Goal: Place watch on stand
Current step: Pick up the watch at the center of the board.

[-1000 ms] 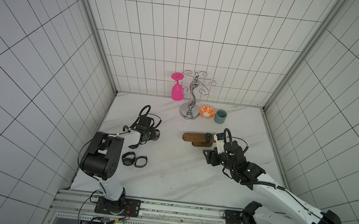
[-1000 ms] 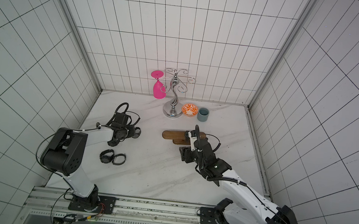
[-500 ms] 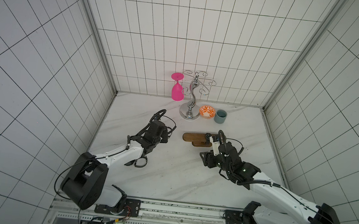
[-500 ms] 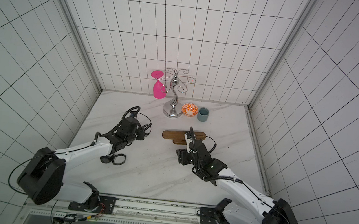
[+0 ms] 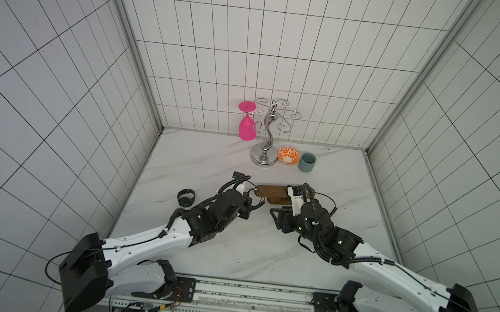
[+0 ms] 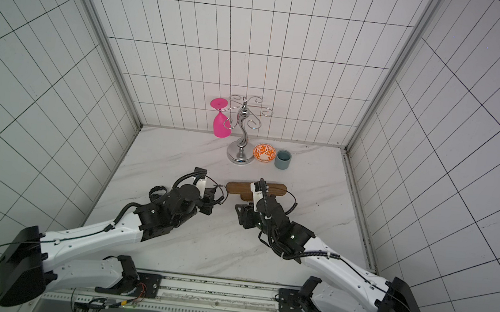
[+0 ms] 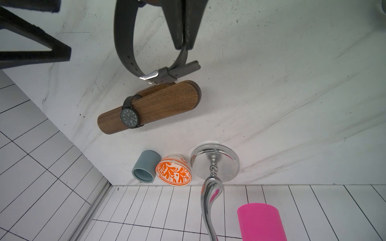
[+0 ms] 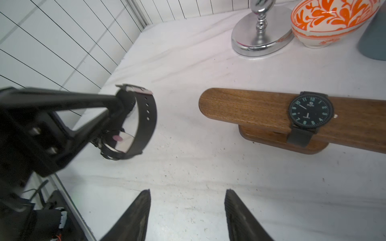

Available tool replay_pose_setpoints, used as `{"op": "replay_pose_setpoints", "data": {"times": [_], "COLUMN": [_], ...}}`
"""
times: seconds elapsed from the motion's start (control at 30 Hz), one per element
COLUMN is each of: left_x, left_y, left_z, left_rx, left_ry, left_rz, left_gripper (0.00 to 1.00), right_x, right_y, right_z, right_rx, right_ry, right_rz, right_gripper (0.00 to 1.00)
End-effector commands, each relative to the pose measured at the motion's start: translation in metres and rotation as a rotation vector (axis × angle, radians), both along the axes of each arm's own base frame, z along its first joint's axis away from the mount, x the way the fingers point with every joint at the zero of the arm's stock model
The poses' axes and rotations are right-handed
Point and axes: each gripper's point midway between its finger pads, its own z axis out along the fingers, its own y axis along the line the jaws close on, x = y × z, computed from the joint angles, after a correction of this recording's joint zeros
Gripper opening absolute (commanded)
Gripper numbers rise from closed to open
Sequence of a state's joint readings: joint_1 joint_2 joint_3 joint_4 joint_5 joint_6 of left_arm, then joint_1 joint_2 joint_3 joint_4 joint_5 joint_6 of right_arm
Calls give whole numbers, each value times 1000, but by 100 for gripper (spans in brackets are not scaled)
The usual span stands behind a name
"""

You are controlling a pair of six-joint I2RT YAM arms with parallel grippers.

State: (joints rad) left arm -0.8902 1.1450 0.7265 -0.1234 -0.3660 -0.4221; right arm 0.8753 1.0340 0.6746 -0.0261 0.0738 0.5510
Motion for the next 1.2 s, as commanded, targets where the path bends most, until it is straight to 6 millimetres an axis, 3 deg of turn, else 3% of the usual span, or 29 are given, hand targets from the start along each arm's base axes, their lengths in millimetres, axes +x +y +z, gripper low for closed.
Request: {"op": "replay_pose_setpoints", "data": {"times": [0.0,0.2,0.3,0.63,0.87,1.17], "left_x": [-4,-14,-16,-23,-27,-35], "left_y": [-5,-21,-26,-32,-38,-53], "left_z": [2,4,5,12,20,15], "left_rx": [-13,11,25,54,54,49], "left_ry": [-20,-38,-46,-83,-115,-108], "left_rz": [15,-14,-20,-18,-33,-118], "left_gripper": [0,0,0,0,0,0], "right_x": [4,1,6,8,8,10], "right_y": [13,25,26,33,38,32], "right_z": [58,58,46,32,25,24], "right_rx": [210,227,183,145,128,111], "right_ry": [-61,-34,5,43,63,53], "right_rz": [-13,17,-9,-1,12,-15], "right_gripper": [57,56,56,47,30,6]}}
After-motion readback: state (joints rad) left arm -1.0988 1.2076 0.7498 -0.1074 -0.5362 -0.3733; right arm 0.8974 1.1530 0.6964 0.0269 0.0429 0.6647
